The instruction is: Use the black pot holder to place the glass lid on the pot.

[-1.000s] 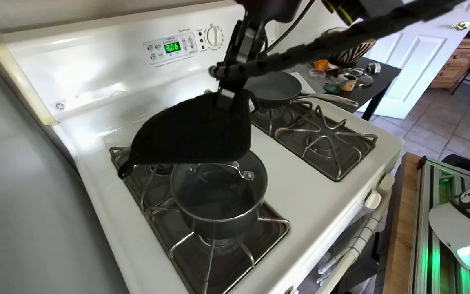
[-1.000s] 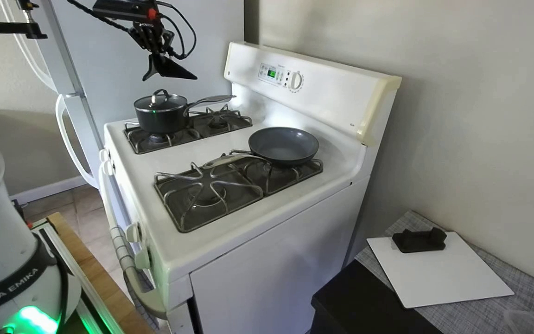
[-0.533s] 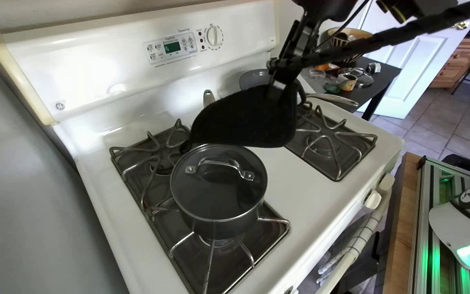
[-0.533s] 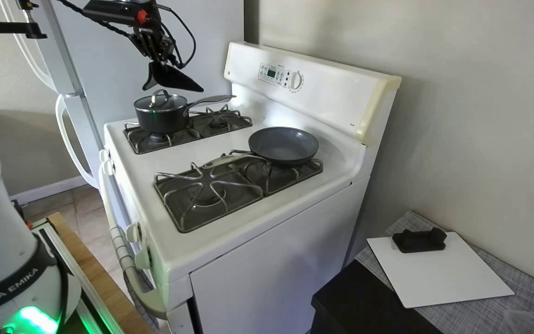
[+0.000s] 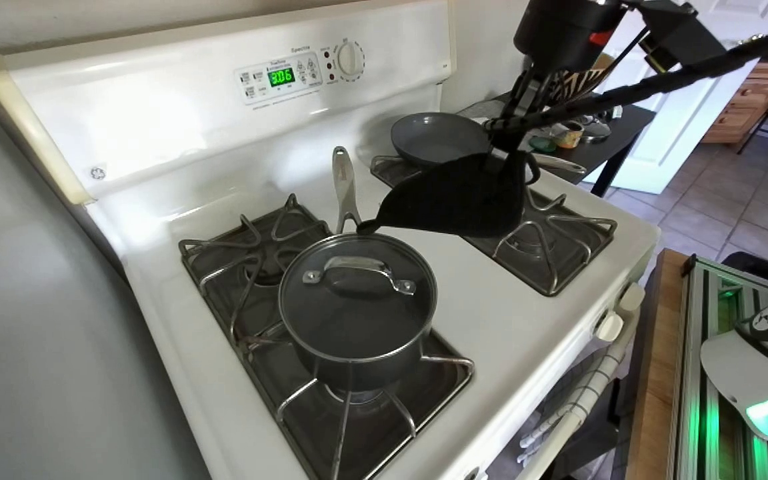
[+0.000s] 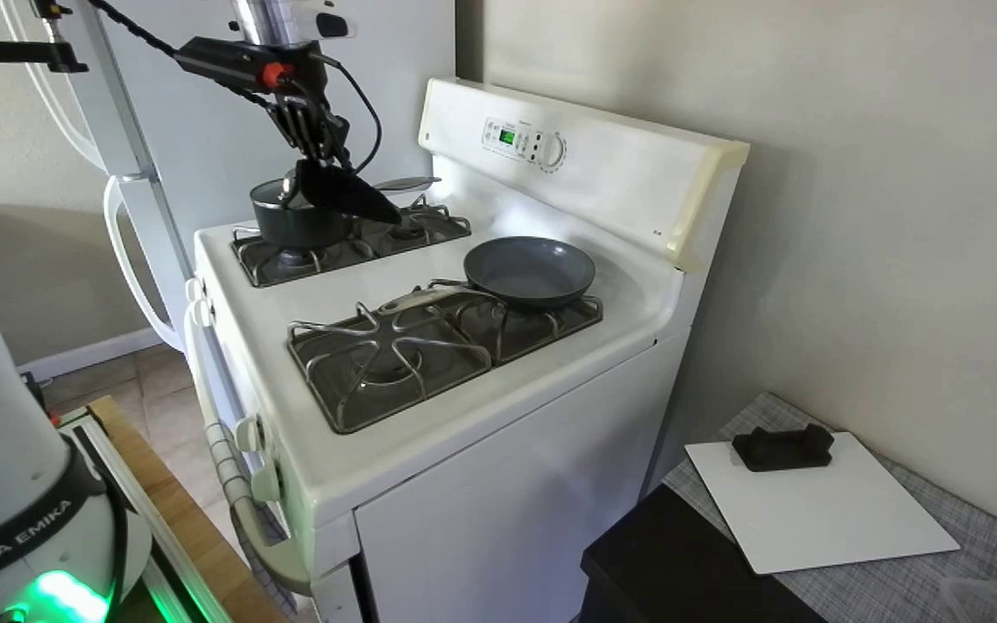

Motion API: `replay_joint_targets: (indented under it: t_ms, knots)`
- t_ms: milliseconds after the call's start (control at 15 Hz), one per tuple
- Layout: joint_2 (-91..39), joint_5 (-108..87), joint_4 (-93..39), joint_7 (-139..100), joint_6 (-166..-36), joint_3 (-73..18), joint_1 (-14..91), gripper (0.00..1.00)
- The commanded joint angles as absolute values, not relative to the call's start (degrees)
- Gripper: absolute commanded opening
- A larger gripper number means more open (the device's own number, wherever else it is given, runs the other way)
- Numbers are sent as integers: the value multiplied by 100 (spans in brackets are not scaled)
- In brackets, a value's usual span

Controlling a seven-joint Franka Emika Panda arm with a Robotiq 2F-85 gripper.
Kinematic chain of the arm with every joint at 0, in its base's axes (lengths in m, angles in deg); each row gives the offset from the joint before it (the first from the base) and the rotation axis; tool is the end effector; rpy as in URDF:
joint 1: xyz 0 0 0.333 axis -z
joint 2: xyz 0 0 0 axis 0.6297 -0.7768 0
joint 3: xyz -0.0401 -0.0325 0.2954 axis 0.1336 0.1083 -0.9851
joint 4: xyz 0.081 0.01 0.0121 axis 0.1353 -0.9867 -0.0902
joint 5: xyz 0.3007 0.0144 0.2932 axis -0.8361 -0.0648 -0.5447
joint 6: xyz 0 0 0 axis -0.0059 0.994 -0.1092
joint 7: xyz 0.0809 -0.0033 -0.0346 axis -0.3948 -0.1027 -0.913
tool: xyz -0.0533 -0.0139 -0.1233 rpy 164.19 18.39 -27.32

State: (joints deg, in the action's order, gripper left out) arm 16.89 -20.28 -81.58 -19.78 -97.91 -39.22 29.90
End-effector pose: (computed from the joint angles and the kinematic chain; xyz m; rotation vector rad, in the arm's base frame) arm 0.4300 0.1312 0.3857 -3.0526 -0.2231 -0.2864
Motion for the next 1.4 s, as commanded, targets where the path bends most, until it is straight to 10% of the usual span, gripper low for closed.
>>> replay_joint_targets:
  t_ms: [0,267,333,1000,1333]
  knots:
    - [1626,-2037,-8402,-1887,-10092,-3882,3094,1]
    - [1389,-2029,-8483,-1904,-10437,-3861,3151,1]
    - [1330,-2020,-8492,-1888,-10522,-3869,3163,28]
    - [1708,-2128,-8374,-1848,-10462,-3932,3020,99]
    - [2058,-2449,-8037,-1895,-10413,-4025,2645,100]
